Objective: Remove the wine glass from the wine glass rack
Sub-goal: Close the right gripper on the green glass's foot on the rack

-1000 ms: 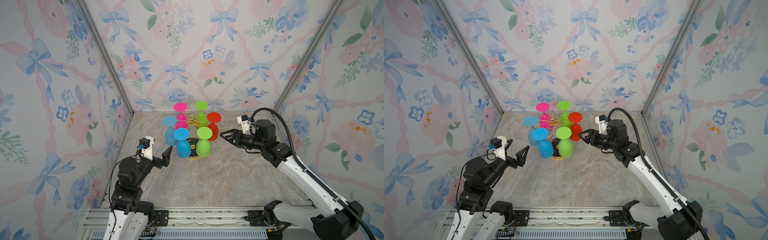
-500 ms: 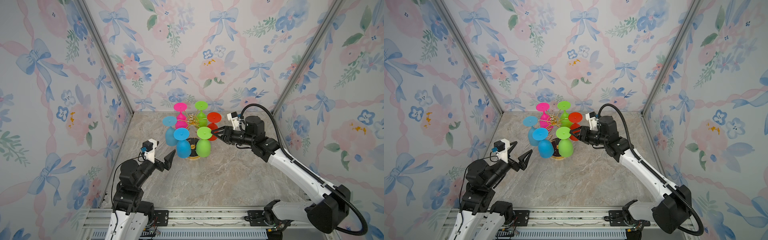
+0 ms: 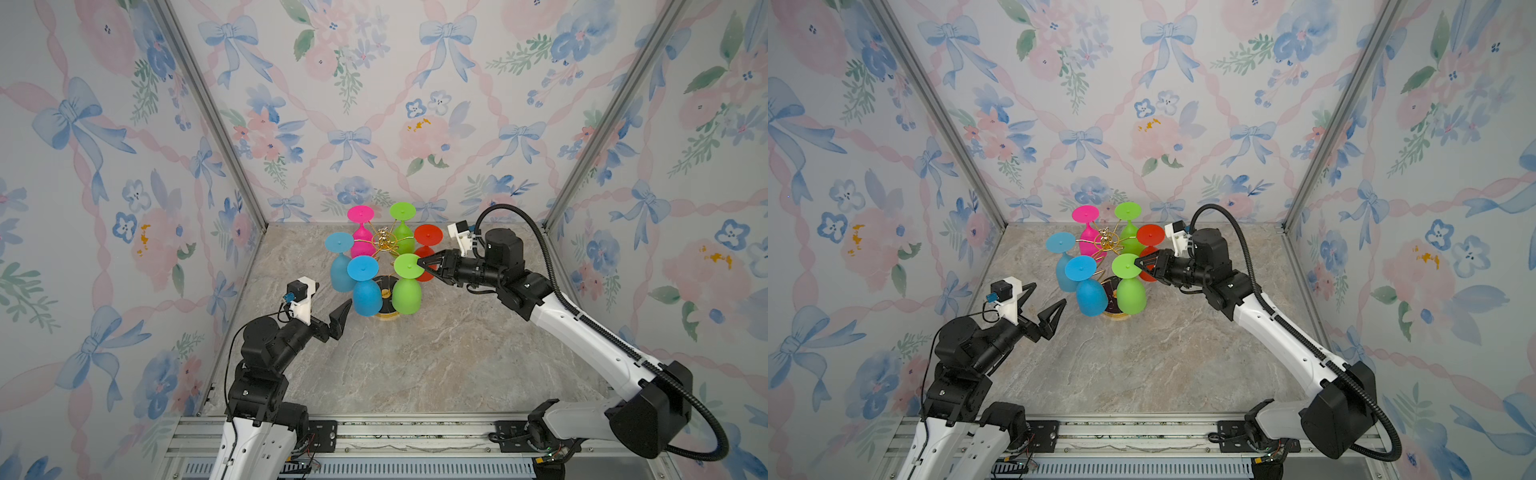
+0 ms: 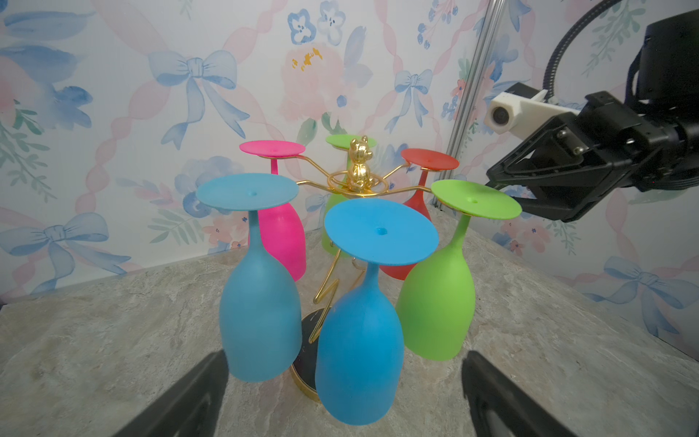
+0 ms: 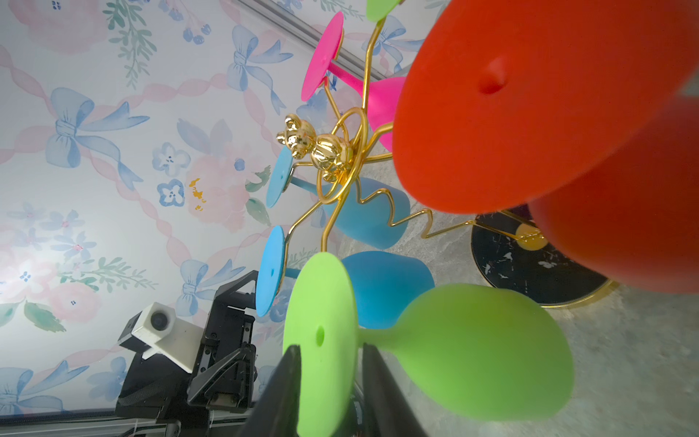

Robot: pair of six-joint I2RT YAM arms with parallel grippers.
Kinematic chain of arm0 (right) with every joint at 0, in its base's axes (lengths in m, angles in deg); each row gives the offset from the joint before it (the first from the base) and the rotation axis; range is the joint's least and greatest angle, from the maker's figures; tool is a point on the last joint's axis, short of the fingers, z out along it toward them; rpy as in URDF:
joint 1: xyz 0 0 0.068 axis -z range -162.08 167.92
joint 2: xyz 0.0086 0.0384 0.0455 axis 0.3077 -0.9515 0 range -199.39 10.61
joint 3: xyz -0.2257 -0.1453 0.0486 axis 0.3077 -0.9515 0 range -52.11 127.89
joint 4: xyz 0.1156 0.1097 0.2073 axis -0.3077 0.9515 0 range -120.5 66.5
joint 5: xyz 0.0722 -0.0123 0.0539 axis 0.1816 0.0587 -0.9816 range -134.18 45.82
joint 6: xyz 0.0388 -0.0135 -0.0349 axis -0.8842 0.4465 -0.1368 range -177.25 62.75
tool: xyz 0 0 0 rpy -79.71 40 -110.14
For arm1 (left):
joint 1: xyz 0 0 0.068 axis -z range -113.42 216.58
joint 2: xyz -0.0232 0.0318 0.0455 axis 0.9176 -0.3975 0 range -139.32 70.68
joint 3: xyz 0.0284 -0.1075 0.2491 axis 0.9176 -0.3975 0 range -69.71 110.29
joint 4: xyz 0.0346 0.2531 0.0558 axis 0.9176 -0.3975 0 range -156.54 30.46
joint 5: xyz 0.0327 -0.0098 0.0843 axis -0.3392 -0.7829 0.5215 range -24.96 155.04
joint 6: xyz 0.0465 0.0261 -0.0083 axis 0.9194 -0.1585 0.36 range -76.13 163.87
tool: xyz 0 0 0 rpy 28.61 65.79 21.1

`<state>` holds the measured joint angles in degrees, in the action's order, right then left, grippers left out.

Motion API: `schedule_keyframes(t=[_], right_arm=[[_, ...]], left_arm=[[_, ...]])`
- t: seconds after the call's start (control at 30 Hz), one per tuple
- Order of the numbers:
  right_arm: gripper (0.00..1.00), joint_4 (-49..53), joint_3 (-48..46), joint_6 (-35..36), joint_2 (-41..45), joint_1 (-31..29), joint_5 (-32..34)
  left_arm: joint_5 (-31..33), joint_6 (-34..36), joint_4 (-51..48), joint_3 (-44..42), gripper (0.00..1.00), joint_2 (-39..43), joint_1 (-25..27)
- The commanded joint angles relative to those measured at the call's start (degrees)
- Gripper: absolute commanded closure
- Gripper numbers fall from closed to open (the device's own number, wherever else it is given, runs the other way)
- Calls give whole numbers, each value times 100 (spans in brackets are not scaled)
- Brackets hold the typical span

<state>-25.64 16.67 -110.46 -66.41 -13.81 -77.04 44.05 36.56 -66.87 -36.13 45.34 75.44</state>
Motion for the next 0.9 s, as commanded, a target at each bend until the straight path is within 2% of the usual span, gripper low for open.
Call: schedule_keyframes(t=[0.0, 0.57, 0.87], right_arm=[[74, -141, 179, -72, -36, -53, -115], [92, -190, 232, -194, -44, -57, -255], [96, -409, 181, -368, -23, -44, -352]], left_arm=[[77, -41, 120, -62, 2, 12, 9], [223, -48, 121, -106, 2, 100, 0], [288, -51, 124, -115, 2, 135, 9]])
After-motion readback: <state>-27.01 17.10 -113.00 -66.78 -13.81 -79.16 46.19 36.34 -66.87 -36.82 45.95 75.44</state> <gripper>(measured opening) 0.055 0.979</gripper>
